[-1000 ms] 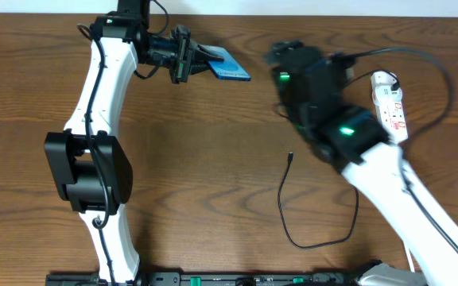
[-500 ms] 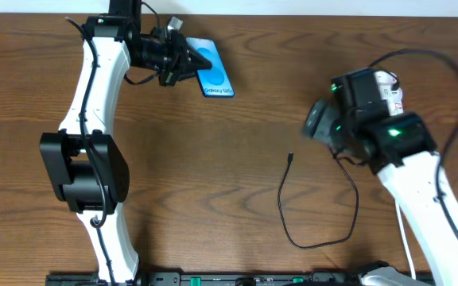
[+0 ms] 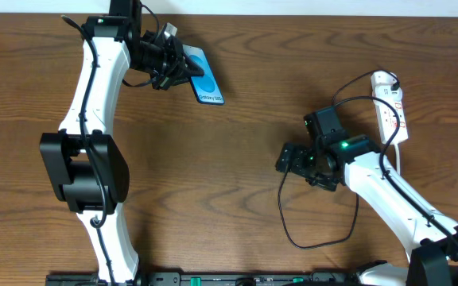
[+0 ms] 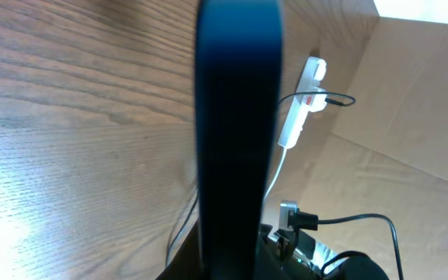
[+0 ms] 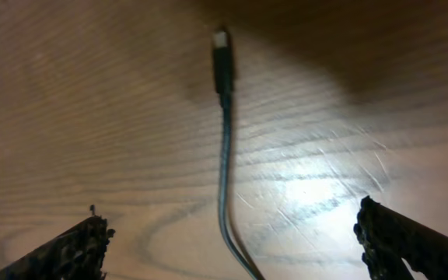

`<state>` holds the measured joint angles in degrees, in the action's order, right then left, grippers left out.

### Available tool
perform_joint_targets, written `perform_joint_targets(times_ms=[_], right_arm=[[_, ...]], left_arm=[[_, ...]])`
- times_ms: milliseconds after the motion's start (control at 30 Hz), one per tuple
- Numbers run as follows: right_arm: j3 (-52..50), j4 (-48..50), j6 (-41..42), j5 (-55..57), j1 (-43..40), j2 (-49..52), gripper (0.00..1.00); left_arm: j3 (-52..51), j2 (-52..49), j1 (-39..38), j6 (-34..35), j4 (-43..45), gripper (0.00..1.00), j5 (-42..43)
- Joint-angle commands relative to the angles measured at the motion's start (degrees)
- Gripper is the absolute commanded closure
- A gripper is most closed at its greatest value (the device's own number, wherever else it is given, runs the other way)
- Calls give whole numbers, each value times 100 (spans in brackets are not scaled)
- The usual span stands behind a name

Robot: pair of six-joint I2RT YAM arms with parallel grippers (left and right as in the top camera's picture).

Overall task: Plug charger to phone and switch on socket
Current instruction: 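Release the phone from the right gripper and move right gripper to cable, then grasp the black USB-C cable end with the right gripper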

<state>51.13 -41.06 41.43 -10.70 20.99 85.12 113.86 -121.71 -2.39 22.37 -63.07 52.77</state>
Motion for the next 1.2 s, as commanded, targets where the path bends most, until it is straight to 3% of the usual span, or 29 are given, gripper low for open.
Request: perform_joint_targets(times_ms=[0, 133, 300, 367, 433, 667, 1000, 1167], right_arm=[[-127, 177, 142, 317, 186, 31, 16], [-133, 365, 289, 726, 282, 247, 30], [-133, 612, 378, 656, 192, 667, 35], [-133, 686, 369, 584, 59, 800, 45], [-133, 745, 297, 450, -13, 879, 48], [-133, 1224, 48, -90, -63, 1445, 59], [-133, 1252, 50, 74, -131, 1493, 72], [-133, 1252, 50, 92, -131, 1491, 73]], left_arm=[[111, 192, 7, -114, -33, 93, 26], [111, 192, 7, -114, -33, 93, 26], [111, 192, 7, -114, -76, 93, 26], [111, 192, 7, -114, -76, 93, 26], [111, 192, 7, -114, -79, 93, 26], [111, 192, 7, -114, -76, 93, 26], [111, 192, 7, -114, -76, 93, 26], [111, 190, 7, -114, -79, 93, 26]])
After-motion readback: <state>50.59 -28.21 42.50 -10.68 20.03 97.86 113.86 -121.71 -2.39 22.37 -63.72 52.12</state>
